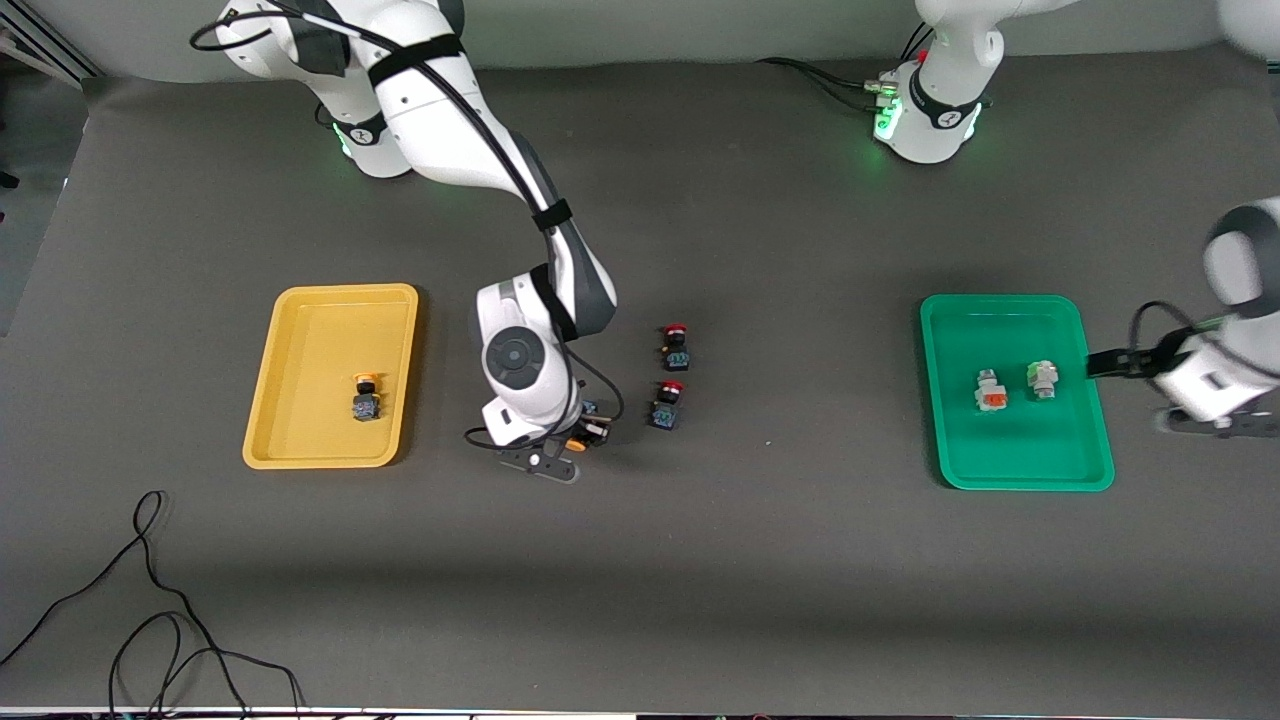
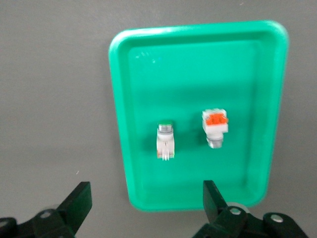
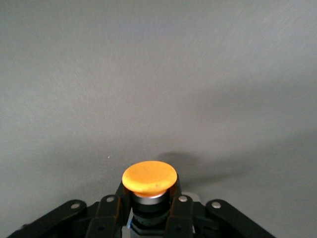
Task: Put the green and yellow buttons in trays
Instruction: 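Carry the yellow button to the yellow tray while the left gripper withdraws, then lower the yellow button into the yellow tray and open the right gripper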
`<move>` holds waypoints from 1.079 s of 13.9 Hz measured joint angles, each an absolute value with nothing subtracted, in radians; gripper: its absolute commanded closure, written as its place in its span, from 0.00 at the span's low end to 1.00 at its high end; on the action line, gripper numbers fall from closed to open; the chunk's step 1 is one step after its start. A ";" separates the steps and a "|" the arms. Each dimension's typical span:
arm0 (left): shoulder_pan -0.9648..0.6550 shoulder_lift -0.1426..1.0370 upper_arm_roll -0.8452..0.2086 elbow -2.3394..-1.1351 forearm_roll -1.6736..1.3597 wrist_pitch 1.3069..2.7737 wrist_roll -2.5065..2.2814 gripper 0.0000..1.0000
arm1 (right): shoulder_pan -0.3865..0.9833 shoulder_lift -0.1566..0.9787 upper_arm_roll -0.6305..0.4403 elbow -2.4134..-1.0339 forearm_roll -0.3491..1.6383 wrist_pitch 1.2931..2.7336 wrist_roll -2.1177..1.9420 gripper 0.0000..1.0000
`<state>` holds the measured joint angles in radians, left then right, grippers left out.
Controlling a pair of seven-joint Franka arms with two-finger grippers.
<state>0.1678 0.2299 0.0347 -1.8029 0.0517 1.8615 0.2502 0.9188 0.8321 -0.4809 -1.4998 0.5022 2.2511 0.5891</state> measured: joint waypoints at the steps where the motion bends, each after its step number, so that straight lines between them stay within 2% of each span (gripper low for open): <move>1: 0.168 0.206 0.031 -1.764 0.051 1.798 0.251 0.00 | 0.896 0.800 -0.483 -1.499 0.502 2.204 0.560 1.00; 4: 0.163 0.137 0.017 -1.718 0.035 1.690 0.252 0.00 | 0.822 0.698 -0.511 -1.499 0.502 2.043 0.436 1.00; 8: 0.130 0.053 -0.006 -1.713 -0.013 1.614 0.207 0.00 | 0.805 0.611 -0.661 -1.540 0.502 1.849 0.178 1.00; 13: 0.032 0.031 -0.020 -1.631 -0.025 1.530 0.075 0.00 | 0.804 0.588 -0.863 -1.712 0.502 1.825 -0.219 1.00; 15: -0.006 0.031 -0.020 -1.624 -0.026 1.520 0.035 0.00 | 0.793 0.588 -0.910 -1.767 0.502 1.849 -0.327 1.00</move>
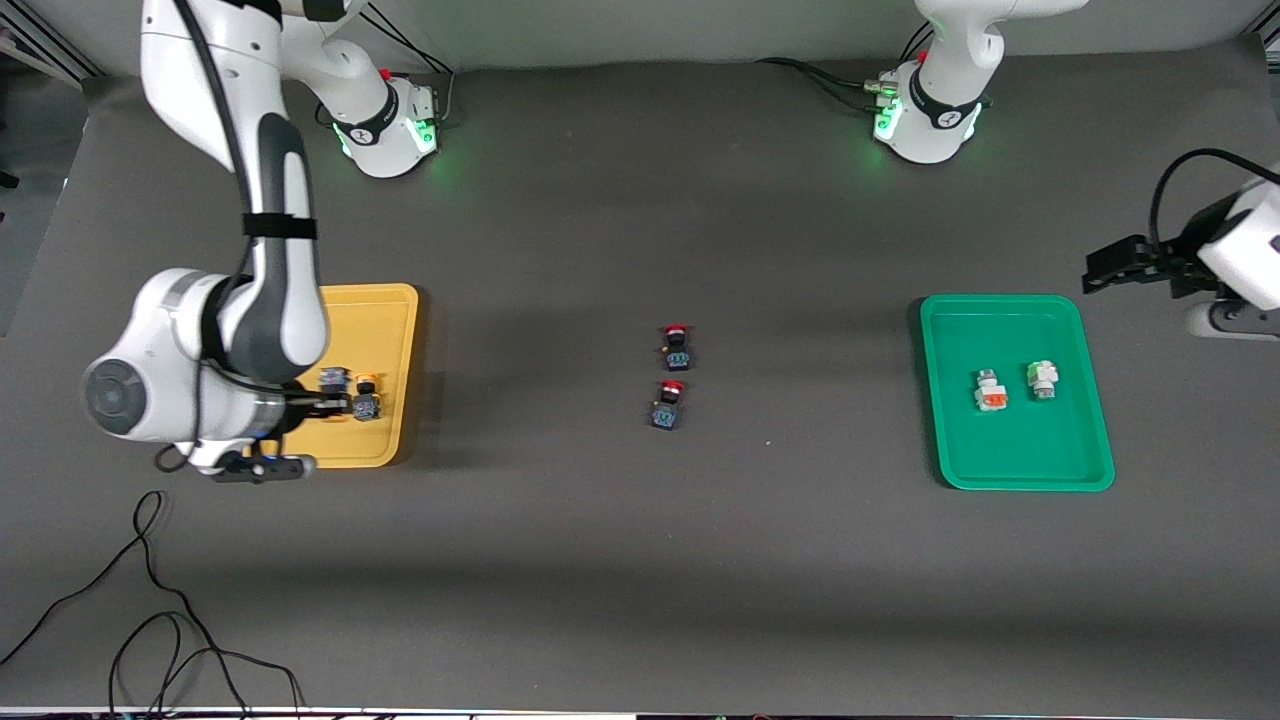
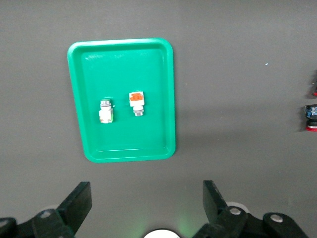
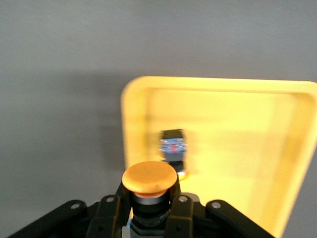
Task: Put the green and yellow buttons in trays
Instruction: 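Lower the yellow button into the yellow tray and open the right gripper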
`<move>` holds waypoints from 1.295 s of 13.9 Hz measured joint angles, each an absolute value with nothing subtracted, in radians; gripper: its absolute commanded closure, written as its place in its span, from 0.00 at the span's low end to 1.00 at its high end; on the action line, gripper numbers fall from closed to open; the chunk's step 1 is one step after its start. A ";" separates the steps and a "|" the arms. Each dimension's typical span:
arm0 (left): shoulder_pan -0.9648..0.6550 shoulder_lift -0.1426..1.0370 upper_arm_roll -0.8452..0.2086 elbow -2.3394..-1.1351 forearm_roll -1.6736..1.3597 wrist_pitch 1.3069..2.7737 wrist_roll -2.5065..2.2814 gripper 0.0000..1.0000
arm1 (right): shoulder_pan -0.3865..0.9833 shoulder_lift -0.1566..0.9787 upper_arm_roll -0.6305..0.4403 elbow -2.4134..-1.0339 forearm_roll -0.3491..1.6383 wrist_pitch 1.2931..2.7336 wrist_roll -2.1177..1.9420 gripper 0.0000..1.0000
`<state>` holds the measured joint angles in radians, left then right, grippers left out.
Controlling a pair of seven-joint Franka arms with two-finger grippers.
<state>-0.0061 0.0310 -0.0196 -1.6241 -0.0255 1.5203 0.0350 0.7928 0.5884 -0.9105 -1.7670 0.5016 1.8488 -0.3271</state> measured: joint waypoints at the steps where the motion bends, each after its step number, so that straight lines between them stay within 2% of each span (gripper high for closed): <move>1: -0.021 0.032 -0.019 -1.620 -0.026 1.507 0.024 0.00 | 0.779 0.589 -0.919 -1.798 0.502 1.882 -0.379 1.00; 5: -0.039 0.044 -0.019 -1.563 -0.026 1.449 0.010 0.00 | 0.734 0.600 -0.920 -1.937 0.502 2.057 -0.526 1.00; 8: -0.044 0.047 -0.019 -1.559 -0.026 1.446 0.002 0.00 | 0.735 0.614 -0.907 -1.988 0.502 2.145 -0.537 1.00; 14: -0.047 0.052 -0.018 -1.560 -0.025 1.447 0.002 0.00 | 0.740 0.648 -0.886 -2.000 0.563 2.181 -0.554 1.00; 15: -0.047 0.052 -0.018 -1.560 -0.025 1.447 0.002 0.00 | 0.740 0.653 -0.886 -2.000 0.566 2.182 -0.556 0.50; 16: -0.047 0.051 -0.018 -1.561 -0.024 1.448 0.002 0.00 | 0.740 0.657 -0.886 -2.000 0.567 2.183 -0.557 0.20; 18: -0.047 0.050 -0.018 -1.562 -0.024 1.448 0.002 0.00 | 0.740 0.659 -0.886 -2.000 0.569 2.184 -0.558 0.06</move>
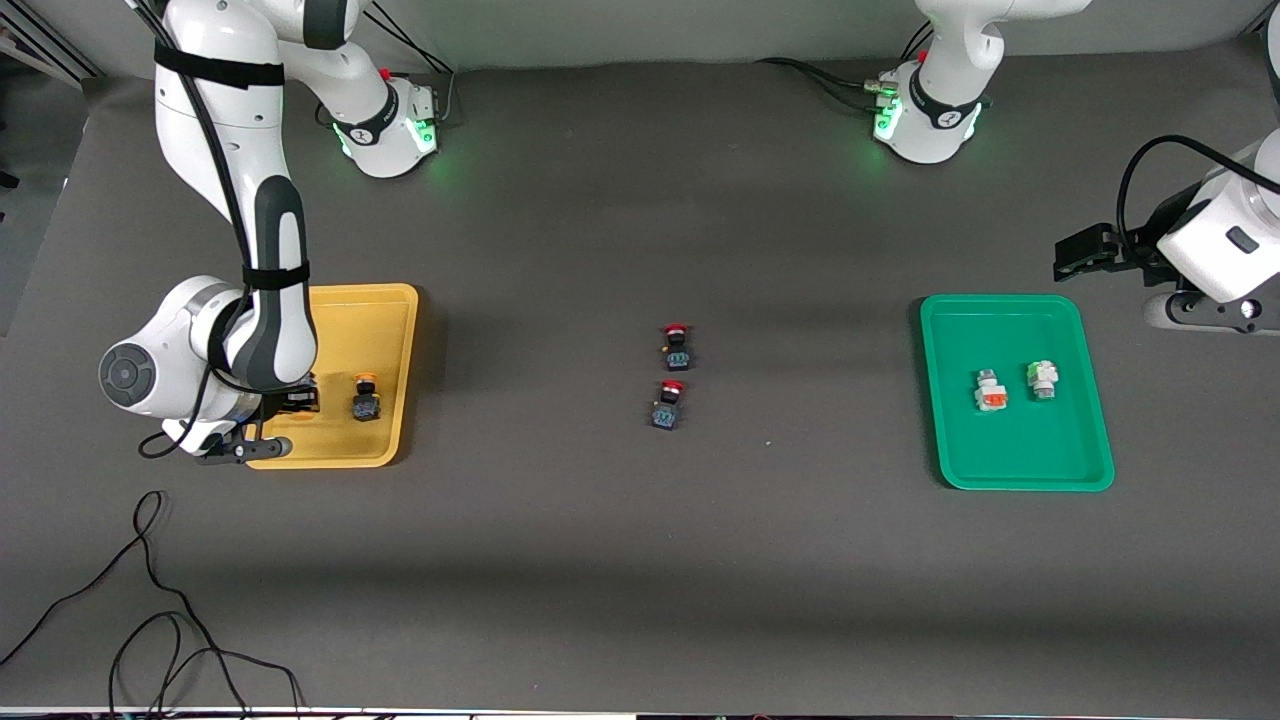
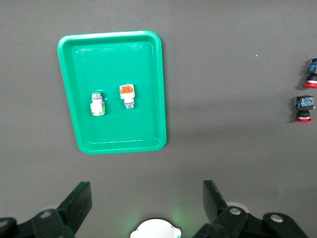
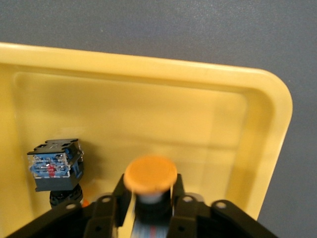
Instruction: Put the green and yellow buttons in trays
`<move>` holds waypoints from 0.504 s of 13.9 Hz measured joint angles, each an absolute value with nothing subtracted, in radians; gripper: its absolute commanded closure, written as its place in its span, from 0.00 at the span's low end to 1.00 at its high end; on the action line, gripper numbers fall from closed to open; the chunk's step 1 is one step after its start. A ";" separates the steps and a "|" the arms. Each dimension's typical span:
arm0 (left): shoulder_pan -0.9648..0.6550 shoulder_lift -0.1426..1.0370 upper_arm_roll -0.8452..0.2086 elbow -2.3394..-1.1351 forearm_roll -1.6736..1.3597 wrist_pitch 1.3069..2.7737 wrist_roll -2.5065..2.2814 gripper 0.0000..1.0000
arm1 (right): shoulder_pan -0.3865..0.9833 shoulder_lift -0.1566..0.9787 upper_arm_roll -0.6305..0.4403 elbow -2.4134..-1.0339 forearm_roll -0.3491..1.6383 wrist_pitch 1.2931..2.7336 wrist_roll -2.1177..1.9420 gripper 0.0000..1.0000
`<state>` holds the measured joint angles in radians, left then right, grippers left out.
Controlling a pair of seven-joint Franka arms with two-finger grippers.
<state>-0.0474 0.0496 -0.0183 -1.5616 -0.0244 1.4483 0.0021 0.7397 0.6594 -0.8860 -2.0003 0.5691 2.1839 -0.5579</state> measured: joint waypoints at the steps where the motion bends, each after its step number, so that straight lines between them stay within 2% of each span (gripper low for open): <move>1: -0.048 0.049 -0.018 -1.562 -0.024 1.448 0.003 0.00 | 0.739 0.659 -0.886 -2.000 0.570 2.184 -0.558 0.06; 3: -0.049 0.049 -0.018 -1.562 -0.023 1.448 0.003 0.00 | 0.739 0.659 -0.887 -2.000 0.571 2.184 -0.558 0.05; 4: -0.049 0.048 -0.018 -1.561 -0.019 1.449 0.003 0.00 | 0.739 0.659 -0.888 -2.000 0.572 2.184 -0.558 0.01; 7: -0.050 0.048 -0.018 -1.561 -0.011 1.449 0.007 0.00 | 0.744 0.642 -0.900 -1.988 0.573 2.172 -0.561 0.01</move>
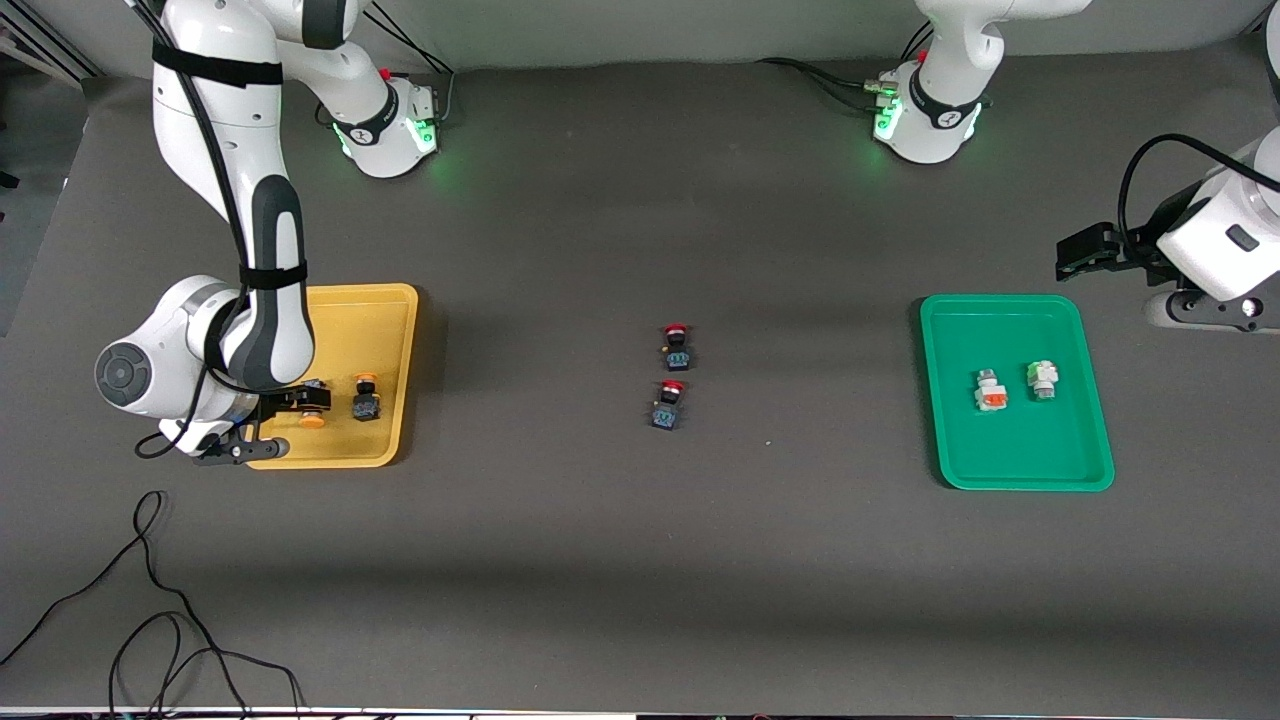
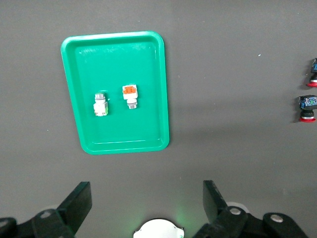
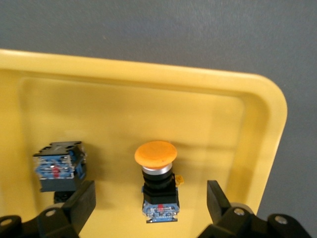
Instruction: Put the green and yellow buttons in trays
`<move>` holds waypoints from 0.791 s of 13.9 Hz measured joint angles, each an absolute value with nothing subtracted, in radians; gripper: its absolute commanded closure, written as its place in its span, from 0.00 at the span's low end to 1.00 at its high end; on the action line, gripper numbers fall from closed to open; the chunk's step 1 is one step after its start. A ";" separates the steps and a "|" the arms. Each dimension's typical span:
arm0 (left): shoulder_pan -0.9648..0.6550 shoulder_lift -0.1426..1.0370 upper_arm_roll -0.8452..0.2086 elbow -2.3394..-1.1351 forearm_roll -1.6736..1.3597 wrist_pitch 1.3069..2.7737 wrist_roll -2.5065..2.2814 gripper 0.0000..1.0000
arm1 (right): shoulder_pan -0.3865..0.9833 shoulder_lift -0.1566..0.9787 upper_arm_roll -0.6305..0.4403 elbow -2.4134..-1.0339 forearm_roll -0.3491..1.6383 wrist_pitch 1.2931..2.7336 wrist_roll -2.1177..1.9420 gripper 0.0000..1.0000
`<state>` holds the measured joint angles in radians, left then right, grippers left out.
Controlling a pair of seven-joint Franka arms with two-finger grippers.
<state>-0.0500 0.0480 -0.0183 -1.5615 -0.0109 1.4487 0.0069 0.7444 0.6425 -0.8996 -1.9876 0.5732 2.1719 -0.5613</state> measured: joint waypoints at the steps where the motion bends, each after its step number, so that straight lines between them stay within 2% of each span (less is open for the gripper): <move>1: -0.050 0.048 -0.018 -1.561 -0.010 1.449 0.008 0.00 | 0.749 0.623 -0.914 -1.978 0.573 2.149 -0.561 0.01; 4: -0.050 0.046 -0.018 -1.561 -0.009 1.449 0.011 0.00 | 0.755 0.548 -0.993 -1.879 0.552 1.955 -0.561 0.01; 8: -0.050 0.046 -0.018 -1.561 -0.008 1.450 0.013 0.00 | 0.754 0.499 -1.123 -1.620 0.491 1.580 -0.513 0.01; 11: -0.050 0.046 -0.017 -1.561 -0.008 1.451 0.013 0.00 | 0.755 0.494 -1.189 -1.470 0.464 1.421 -0.463 0.01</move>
